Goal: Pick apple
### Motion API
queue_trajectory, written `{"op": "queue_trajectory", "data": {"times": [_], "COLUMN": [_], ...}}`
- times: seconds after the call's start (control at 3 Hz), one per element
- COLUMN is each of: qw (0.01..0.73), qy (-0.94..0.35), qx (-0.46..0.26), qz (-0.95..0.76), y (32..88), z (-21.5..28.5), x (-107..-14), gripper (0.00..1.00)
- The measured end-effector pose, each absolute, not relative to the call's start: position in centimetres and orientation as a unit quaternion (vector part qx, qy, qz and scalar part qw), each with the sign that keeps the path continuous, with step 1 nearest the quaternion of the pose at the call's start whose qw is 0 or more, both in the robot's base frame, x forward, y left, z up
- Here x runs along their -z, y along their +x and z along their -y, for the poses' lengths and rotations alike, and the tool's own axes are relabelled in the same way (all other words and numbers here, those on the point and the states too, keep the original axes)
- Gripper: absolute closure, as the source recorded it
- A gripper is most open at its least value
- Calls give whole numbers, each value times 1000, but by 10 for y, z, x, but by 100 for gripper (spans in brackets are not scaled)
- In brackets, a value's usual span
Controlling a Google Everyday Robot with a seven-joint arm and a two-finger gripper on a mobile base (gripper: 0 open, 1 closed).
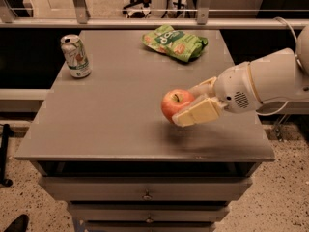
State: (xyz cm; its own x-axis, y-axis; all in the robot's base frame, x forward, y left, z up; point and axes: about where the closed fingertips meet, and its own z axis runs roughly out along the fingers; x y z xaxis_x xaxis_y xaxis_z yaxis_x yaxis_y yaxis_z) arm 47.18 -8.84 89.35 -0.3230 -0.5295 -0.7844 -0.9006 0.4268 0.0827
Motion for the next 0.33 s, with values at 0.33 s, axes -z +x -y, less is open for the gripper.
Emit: {"op": "queue_trajectory", "data": {"times": [0.33], "qw": [350], "qy": [-465], "qx": [-265], "qz": [-769], "y": [472], "z": [88], "x": [-894], "gripper": [100]}}
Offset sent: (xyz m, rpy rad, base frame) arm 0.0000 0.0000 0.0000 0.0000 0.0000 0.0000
